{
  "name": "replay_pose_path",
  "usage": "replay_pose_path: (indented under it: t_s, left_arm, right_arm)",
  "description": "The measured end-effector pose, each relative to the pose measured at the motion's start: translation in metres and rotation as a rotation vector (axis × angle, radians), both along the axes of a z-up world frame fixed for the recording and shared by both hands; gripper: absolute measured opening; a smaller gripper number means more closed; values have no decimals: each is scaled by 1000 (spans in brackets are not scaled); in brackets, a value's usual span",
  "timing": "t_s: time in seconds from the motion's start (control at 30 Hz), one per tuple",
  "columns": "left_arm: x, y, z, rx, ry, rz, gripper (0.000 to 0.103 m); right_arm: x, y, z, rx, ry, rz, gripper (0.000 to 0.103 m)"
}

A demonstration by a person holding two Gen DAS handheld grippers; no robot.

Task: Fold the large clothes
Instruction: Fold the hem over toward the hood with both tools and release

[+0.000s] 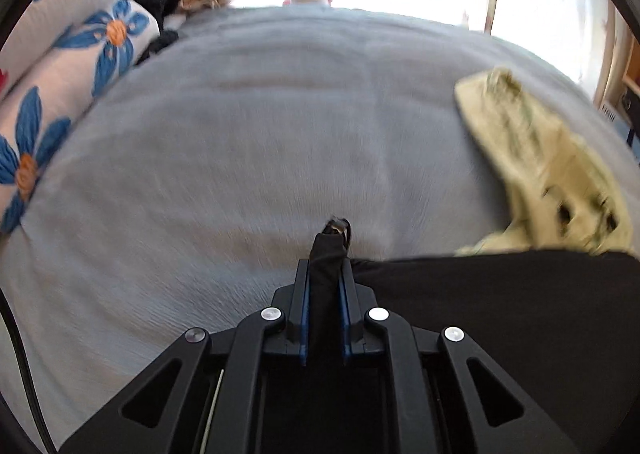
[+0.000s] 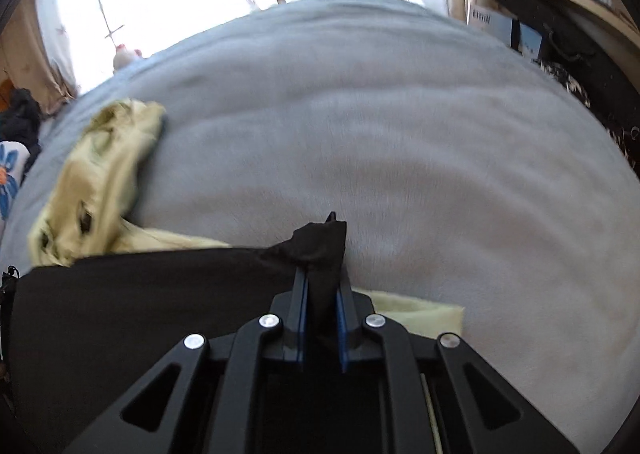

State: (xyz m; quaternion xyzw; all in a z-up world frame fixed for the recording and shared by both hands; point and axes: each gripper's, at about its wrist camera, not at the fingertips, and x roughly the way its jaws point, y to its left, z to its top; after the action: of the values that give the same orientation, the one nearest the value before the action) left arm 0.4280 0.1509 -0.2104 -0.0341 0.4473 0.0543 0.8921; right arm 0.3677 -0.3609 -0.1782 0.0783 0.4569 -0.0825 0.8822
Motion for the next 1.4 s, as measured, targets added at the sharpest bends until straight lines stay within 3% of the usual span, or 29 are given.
replay_pose_path:
  t_s: [0.13, 0.17, 0.23, 0.33, 0.43, 0.53, 0.67, 0.83, 0.93, 1.13, 1.23, 1.27, 1.33, 1.4]
  left_arm:
    - [0, -2, 0, 18, -10, 5, 17]
    - [-1, 0, 3, 14, -6, 8, 18]
    - [-9, 4, 17, 15, -13, 27, 22]
    - [-37, 4, 46, 50, -64, 50, 25]
    - [-77, -10, 71, 58, -107, 7, 25]
    - [-123, -38, 82, 26, -95, -54, 25]
    - [-182, -80, 68, -50, -24, -127, 25]
    - [-218, -95, 31, -165, 64, -66, 25]
    - [-221, -87, 19, -92, 53, -17, 25]
    - [-226, -33, 14, 13, 36, 53, 23]
    - [-232, -9, 11, -18, 33, 32, 5]
    - [-233, -4, 10, -29, 31, 28, 5]
    - [-229, 2, 8, -39, 32, 23, 5]
    - [-224, 2, 8, -43, 36, 29, 5]
  right_arm:
    - [-5, 0, 7, -22, 6, 2, 14]
    - [-7, 0, 12, -34, 18, -11, 21]
    - [-13, 0, 24, -45, 32, -44, 30]
    - [-42, 16, 53, -66, -40, -51, 31]
    - [-78, 62, 77, -83, -88, 58, 33]
    - [-111, 122, 77, -5, -58, 226, 33]
    - [-154, 195, 66, 74, -46, 401, 33]
    - [-185, 241, 34, 87, -12, 482, 33]
    - [-188, 229, 21, 42, 8, 450, 33]
    - [-199, 128, 18, -30, 26, 273, 29]
    - [-214, 64, 17, -114, 42, 155, 29]
    - [-216, 49, 17, -99, 40, 137, 27]
    - [-219, 23, 18, -60, 43, 88, 12]
    - [-219, 8, 19, -90, 53, 34, 13]
